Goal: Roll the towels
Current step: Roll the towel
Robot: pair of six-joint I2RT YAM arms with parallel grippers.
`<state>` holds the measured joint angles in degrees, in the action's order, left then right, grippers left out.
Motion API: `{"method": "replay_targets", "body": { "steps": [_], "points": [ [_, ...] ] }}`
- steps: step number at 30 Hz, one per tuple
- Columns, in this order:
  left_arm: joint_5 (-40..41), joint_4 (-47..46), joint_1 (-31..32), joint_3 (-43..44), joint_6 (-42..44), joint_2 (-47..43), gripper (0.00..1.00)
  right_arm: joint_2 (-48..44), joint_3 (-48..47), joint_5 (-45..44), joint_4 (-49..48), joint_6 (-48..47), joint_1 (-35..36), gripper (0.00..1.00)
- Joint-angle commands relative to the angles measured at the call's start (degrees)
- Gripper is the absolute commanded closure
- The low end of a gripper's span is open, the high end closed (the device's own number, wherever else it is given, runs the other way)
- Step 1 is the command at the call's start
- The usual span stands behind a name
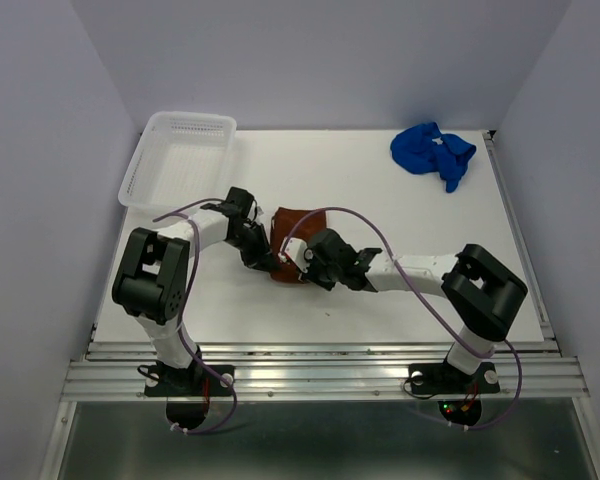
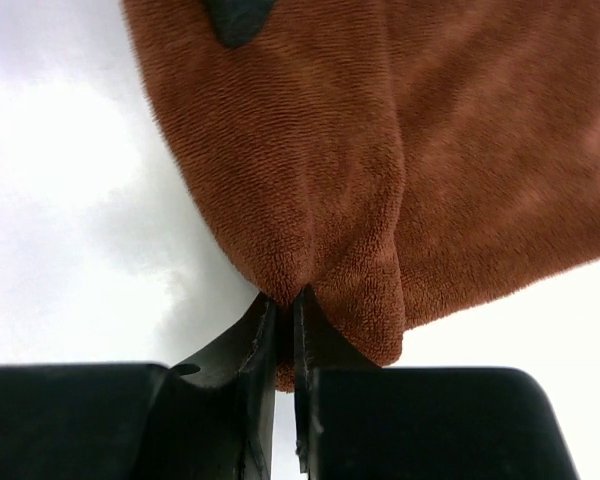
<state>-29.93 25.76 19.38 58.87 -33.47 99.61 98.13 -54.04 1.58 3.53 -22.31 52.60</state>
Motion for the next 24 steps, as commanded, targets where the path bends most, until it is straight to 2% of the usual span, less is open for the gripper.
{"method": "replay_targets", "body": {
  "steps": [1, 2, 4, 8, 9, 11, 16, 17, 18, 24],
  "points": [
    [-0.57, 1.58, -0.30, -0.16, 0.51, -4.07, 0.80, -1.98, -3.87, 9.39, 9.19, 8.13, 0.58, 0.99],
    [-0.22, 1.66, -0.30, -0.25, 0.51, -4.42, 0.68, -1.80, -4.49, 10.45, 10.61, 9.20, 0.58, 0.99],
    [0.66, 2.01, -0.39, 0.10, 0.60, -5.48, 0.57, -1.01, -6.85, 11.25, 15.77, 12.53, 0.58, 0.99],
    [2.42, 3.15, -0.48, 1.15, 0.95, -7.32, 0.46, -1.09, -8.10, 12.39, 18.53, 17.19, 0.58, 0.99],
    [2.77, 3.59, -0.48, 1.59, 1.04, -7.85, 0.39, -1.27, -8.18, 13.96, 18.53, 17.90, 0.58, 0.99],
    [3.74, 3.77, -0.48, 1.86, 0.87, -8.38, 0.37, -1.10, -8.71, 15.37, 18.53, 20.36, 0.05, 0.99],
    [6.29, 4.48, -0.57, 2.48, 0.78, -10.40, 0.21, 1.97, -11.78, 24.85, 19.15, 26.95, -3.63, 0.99],
    [6.81, 4.39, -0.65, 2.56, 0.60, -10.75, 0.08, 2.50, -12.14, 25.57, 19.23, 27.40, -4.17, 0.99],
    [7.08, 4.21, -0.83, 2.74, 0.43, -11.63, 0.01, 3.47, -13.01, 28.18, 19.23, 27.75, -5.30, 0.99],
    [9.54, 3.42, -0.83, 2.74, 0.34, -14.71, 0.01, 5.76, -14.25, 39.26, 19.41, 31.88, -10.67, 0.99]
  ]
}}
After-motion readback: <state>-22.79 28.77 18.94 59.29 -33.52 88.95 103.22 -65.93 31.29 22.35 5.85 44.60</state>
